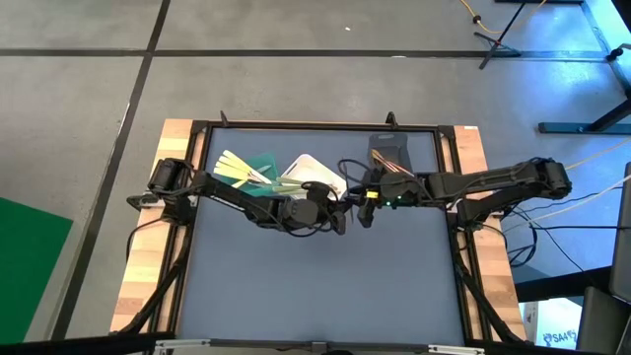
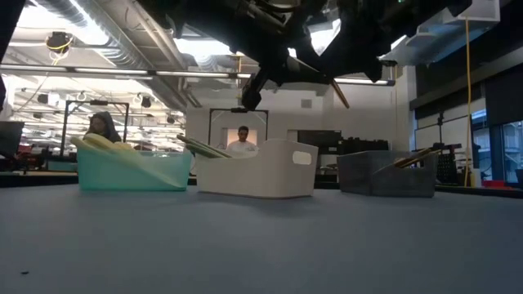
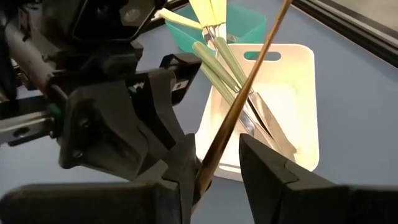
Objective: Sort silverware by color (type)
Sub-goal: Put the gold table knife into the black bin
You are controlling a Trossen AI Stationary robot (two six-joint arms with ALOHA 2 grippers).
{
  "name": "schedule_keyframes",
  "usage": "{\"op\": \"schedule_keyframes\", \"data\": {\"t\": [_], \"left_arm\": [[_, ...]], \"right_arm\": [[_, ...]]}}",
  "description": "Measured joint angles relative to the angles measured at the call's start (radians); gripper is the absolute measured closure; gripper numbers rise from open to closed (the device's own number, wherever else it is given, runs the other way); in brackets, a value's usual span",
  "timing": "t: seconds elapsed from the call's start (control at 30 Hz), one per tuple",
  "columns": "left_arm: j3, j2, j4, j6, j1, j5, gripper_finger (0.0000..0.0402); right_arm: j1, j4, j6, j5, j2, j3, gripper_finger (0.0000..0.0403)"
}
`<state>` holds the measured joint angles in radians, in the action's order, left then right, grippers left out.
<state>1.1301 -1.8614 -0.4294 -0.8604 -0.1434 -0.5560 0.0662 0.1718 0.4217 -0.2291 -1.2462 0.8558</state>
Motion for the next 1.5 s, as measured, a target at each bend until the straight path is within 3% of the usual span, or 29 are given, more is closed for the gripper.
{"op": "schedule_keyframes", "data": {"t": [0.7, 1.07, 1.5], "left_arm": [[0.0, 0.0, 0.0, 0.0, -0.001, -0.004, 0.0386], [0.0, 0.0, 0.001, 0.003, -0.001, -0.007, 0.0386], [0.0, 0.0, 0.002, -0.003, -0.001, -0.01, 0.0355]], "right_arm": [[-0.001, 0.001, -0.001, 0.002, -0.009, 0.0, 0.0294], [0.0, -0.006, -0.004, 0.011, -0.009, 0.0, 0.0394], [0.0, 0.001, -0.012, 0.011, -0.009, 0.0, 0.0397]]}}
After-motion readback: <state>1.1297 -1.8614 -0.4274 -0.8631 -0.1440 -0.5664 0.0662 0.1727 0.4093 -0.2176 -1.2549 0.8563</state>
